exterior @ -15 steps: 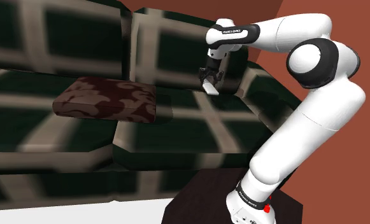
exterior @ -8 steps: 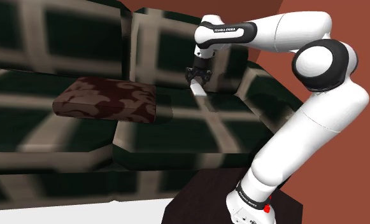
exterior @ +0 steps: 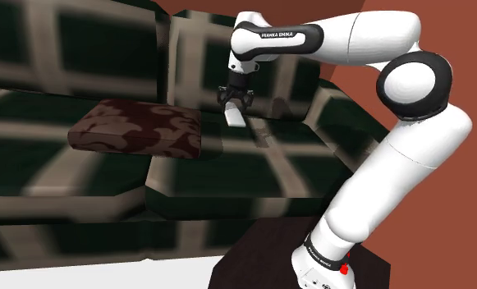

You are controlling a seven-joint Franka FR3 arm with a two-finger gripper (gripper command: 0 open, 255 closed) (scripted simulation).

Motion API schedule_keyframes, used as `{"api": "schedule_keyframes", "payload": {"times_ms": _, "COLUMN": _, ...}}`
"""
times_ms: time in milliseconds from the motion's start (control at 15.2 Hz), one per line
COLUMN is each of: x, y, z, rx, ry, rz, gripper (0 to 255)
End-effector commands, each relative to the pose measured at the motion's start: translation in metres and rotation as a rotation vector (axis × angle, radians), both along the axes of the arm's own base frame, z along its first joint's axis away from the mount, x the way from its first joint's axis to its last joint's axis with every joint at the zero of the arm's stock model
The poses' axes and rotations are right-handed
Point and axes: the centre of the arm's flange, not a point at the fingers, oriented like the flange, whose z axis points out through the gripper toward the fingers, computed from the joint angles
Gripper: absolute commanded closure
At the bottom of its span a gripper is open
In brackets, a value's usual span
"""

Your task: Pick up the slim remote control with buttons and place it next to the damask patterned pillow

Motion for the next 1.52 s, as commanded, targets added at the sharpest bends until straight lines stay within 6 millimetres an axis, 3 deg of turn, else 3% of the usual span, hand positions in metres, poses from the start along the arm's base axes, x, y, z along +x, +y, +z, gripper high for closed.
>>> {"api": "schedule_keyframes", "payload": {"times_ms": 0, "x": 0.007, "y": 0.026, "z": -0.003, "rx": 0.0, "ry": 0.0, "rz": -0.001, "gripper": 255}}
{"api": "schedule_keyframes", "payload": {"times_ms": 1452, "x": 0.091, "y": 0.304, "z": -0.001, "rx": 0.0, "ry": 0.0, "rz": -0.001, "gripper": 255}}
